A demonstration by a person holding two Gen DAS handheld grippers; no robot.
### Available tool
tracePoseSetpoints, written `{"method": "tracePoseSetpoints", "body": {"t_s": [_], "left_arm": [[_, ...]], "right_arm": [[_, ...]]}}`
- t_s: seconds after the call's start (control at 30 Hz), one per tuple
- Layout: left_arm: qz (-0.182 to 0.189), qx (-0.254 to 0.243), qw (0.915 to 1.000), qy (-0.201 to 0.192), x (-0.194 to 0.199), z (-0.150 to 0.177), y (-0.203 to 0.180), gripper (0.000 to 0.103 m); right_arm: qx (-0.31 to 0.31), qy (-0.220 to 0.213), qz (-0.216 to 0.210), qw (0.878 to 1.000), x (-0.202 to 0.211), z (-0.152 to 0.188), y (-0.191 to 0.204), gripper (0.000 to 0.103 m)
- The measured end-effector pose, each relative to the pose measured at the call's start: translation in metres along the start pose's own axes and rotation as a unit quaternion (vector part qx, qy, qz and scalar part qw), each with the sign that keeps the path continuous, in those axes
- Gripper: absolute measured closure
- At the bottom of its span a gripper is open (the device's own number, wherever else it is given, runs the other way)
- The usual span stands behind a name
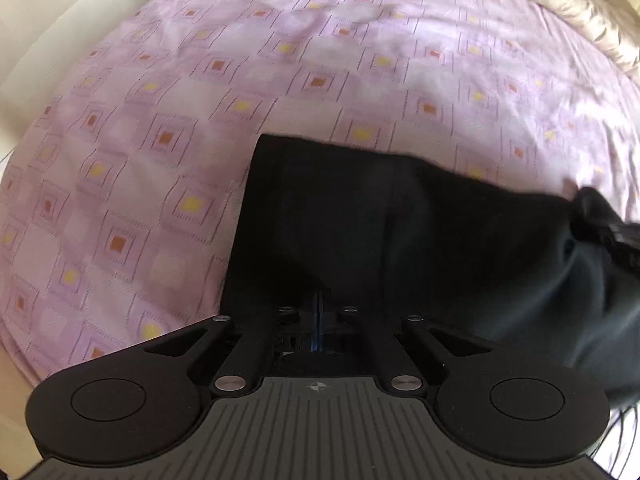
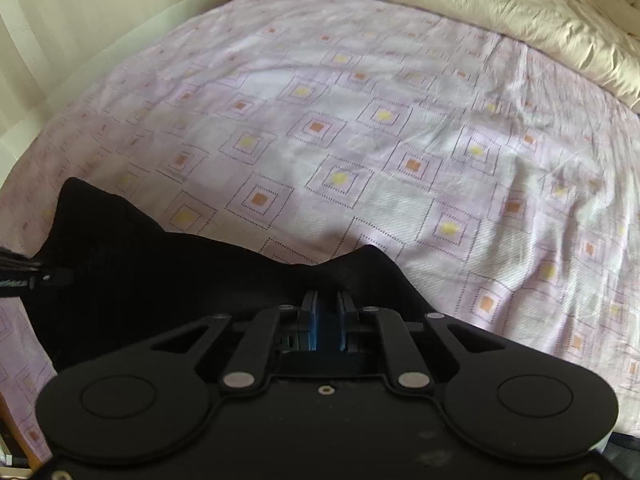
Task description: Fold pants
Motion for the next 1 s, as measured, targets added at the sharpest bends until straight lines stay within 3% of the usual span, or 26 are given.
{"method": "tracePoseSetpoints", "body": {"t_s": [0.2,0.33,0.43,0.6,0.77,0.93,1.0], "left_arm": [[-0.011,-0.028,0.9995,-0.002,0.006,0.004,-0.008,0.101],[0.030,-0.054,0.9977,-0.027,0.029,0.007,-0.031,0.101],[0.051,-0.097,0.9937,-0.024,0.033,0.016,-0.055,0.101],[0.057,-0.142,0.9882,0.003,0.017,0.035,-0.081,0.101],[0.038,-0.188,0.9815,0.006,0.005,0.051,-0.086,0.101],[0.031,-0.192,0.9808,0.012,0.008,0.048,-0.092,0.101],[0.034,-0.174,0.9840,0.009,0.013,0.045,-0.095,0.101]], "right_arm": [[0.002,-0.015,0.001,1.000,0.006,-0.006,0.002,0.093],[-0.033,-0.044,-0.001,0.998,0.047,0.012,-0.003,0.090],[-0.066,-0.044,0.011,0.997,0.073,0.044,-0.009,0.087],[-0.117,0.001,0.050,0.992,0.093,0.108,-0.020,0.085],[-0.132,0.075,0.064,0.986,0.075,0.151,-0.029,0.076],[-0.134,0.051,0.059,0.988,0.087,0.153,-0.033,0.076],[-0.159,0.023,0.067,0.985,0.102,0.153,-0.042,0.067]]}}
Point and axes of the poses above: each gripper's, at about its wrist camera, not at the fingertips, and x roughly against the way its jaws point, y to its left, z to its underside, the point moved 5 cm from there along -x, roughly the way its jaws point, and after that the axes turned 7 degrees about x, right-handed, at the moved point
